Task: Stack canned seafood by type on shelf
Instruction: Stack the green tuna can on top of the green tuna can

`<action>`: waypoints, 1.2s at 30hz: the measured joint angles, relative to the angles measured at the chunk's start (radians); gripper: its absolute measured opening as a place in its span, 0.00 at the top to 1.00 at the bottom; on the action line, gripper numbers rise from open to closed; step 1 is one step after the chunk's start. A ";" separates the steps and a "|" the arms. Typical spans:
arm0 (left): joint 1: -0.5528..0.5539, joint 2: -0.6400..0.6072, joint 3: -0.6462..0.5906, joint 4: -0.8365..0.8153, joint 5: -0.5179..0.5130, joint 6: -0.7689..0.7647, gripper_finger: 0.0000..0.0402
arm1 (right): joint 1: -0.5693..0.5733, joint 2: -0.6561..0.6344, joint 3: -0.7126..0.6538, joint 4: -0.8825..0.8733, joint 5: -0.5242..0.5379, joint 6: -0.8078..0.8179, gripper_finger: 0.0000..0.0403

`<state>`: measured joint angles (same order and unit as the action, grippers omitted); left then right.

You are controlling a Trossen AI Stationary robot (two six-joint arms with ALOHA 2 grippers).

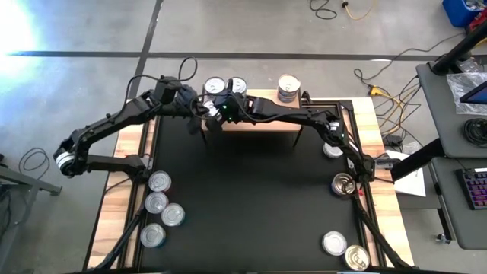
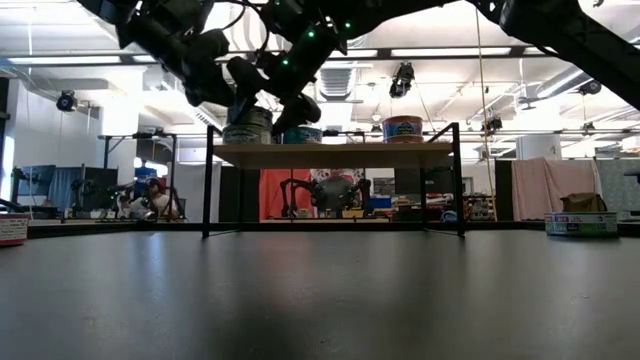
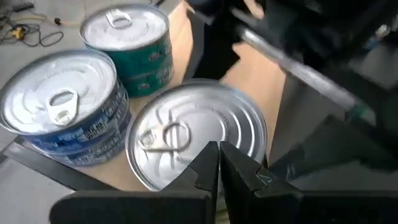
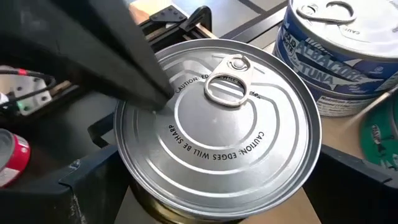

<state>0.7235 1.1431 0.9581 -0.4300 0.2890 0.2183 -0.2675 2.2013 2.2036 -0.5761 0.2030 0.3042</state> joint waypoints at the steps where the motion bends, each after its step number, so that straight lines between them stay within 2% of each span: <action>1: 0.000 0.000 -0.002 -0.007 0.001 0.005 1.00 | -0.001 0.000 0.000 0.000 -0.004 0.004 0.01; 13: 0.000 -0.003 -0.032 -0.042 0.016 0.061 1.00 | 0.000 0.000 0.000 -0.003 -0.057 0.032 0.01; 27: 0.000 -0.002 -0.034 -0.087 0.005 0.094 1.00 | 0.001 -0.024 0.002 -0.109 -0.087 -0.057 0.01; 36: 0.000 -0.013 -0.026 -0.096 0.006 0.096 1.00 | 0.001 -0.090 0.002 -0.207 -0.081 -0.171 0.01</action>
<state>0.7235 1.1304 0.9316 -0.5255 0.2949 0.3141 -0.2664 2.1115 2.2059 -0.7832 0.1224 0.1334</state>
